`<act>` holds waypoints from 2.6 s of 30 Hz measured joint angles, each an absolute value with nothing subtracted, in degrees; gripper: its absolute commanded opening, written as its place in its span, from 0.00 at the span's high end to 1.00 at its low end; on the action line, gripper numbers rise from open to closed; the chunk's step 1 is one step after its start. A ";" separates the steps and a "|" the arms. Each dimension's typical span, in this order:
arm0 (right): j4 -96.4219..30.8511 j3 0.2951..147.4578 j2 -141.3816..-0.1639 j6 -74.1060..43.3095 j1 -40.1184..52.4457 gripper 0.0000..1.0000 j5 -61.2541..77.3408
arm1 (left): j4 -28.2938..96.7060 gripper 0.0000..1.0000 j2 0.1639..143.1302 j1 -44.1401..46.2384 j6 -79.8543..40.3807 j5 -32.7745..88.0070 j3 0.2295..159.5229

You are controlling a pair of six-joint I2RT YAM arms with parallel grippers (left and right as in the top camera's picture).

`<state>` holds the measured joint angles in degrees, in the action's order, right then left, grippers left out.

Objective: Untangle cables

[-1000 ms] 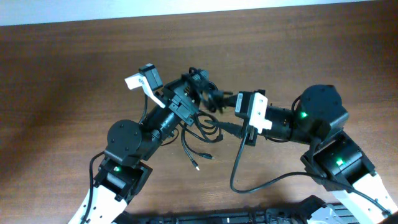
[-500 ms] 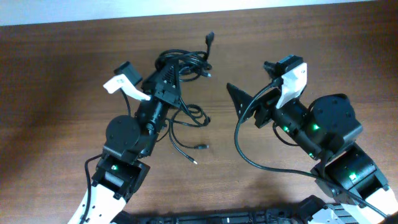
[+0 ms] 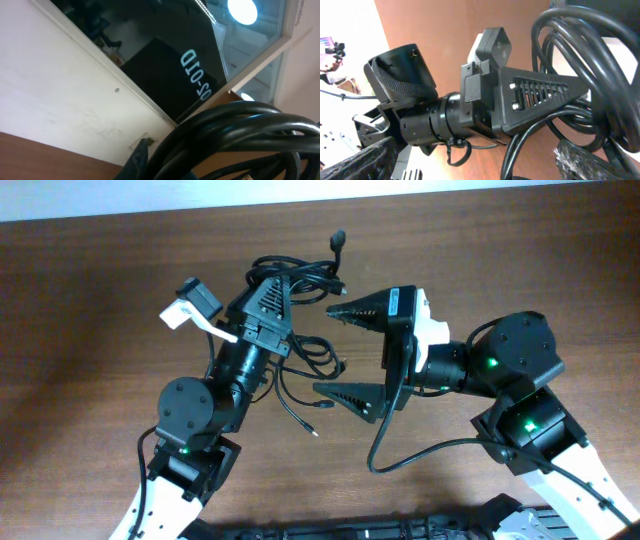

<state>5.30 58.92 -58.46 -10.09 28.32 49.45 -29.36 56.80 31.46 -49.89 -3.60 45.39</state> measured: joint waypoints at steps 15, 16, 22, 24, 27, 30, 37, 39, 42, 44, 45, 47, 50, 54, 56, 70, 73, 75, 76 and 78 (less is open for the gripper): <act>5.80 58.92 -58.46 -9.85 28.32 0.01 45.36 | -29.63 1.00 56.80 31.42 -49.91 2.57 45.39; 5.80 58.92 -58.46 -9.85 28.16 0.01 45.23 | -29.61 1.00 56.73 31.42 -49.91 2.52 45.39; 6.11 58.92 -58.46 -9.87 26.70 0.01 44.62 | -27.42 1.00 53.15 31.35 -46.89 1.56 45.39; 6.13 58.92 -58.46 -9.82 26.57 0.01 43.97 | -27.16 1.00 52.49 31.38 -46.26 1.98 45.39; 6.15 58.92 -58.46 -9.82 26.55 0.01 43.83 | -26.76 1.00 52.49 31.38 -46.06 2.02 45.39; 6.11 58.92 -58.46 -9.85 26.55 0.01 45.65 | -26.83 1.00 52.51 31.35 -46.06 2.00 45.39; 6.68 58.92 -58.46 -9.82 26.55 0.00 49.45 | -29.43 1.00 54.98 31.35 -46.06 2.42 45.39; 7.14 58.92 -58.46 -9.85 26.55 0.00 48.95 | -29.63 1.00 54.98 31.35 -46.06 3.33 45.39; 7.11 58.92 -58.46 -9.85 26.55 0.00 45.25 | -32.67 1.00 55.07 31.35 -46.06 5.91 45.36; 7.16 58.92 -58.46 -9.87 26.55 0.00 43.62 | -32.08 1.00 55.09 31.33 -46.06 7.22 45.39; 7.55 58.92 -58.46 -9.85 26.55 0.00 42.87 | -31.66 1.00 55.09 31.31 -46.06 8.05 45.39; 7.66 58.92 -58.46 -9.89 26.55 0.00 42.48 | -31.18 1.00 55.07 31.24 -46.06 9.04 45.39; 7.60 58.92 -58.48 -9.87 26.55 0.00 43.40 | -31.16 1.00 55.07 31.27 -46.06 8.10 45.39; 8.01 58.92 -58.48 -9.82 26.55 0.00 47.70 | -31.99 1.00 55.07 31.35 -46.06 4.16 45.39; 9.98 58.92 -58.57 -9.85 26.55 0.00 48.40 | -31.07 1.00 55.07 31.35 -46.06 4.08 45.39; 11.09 58.92 -58.57 -9.85 26.61 0.00 40.66 | -29.74 1.00 55.09 31.05 -45.47 8.75 45.39; 11.18 58.92 -58.57 -9.82 26.20 0.00 38.81 | -29.71 1.00 55.09 31.05 -44.56 9.85 45.39; 11.18 58.92 -58.57 -9.82 25.78 0.00 38.76 | -29.58 1.00 55.09 31.05 -43.68 10.57 45.39; 11.18 58.92 -58.57 -9.87 25.67 0.00 38.76 | -29.58 1.00 55.09 31.05 -43.07 11.11 45.39; 11.18 58.92 -58.54 -9.85 25.58 0.00 38.37 | -29.58 1.00 55.09 31.03 -41.93 12.29 45.39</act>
<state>11.18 58.92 -58.54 -9.85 25.58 38.37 -29.58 55.09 31.03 -41.93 12.29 45.39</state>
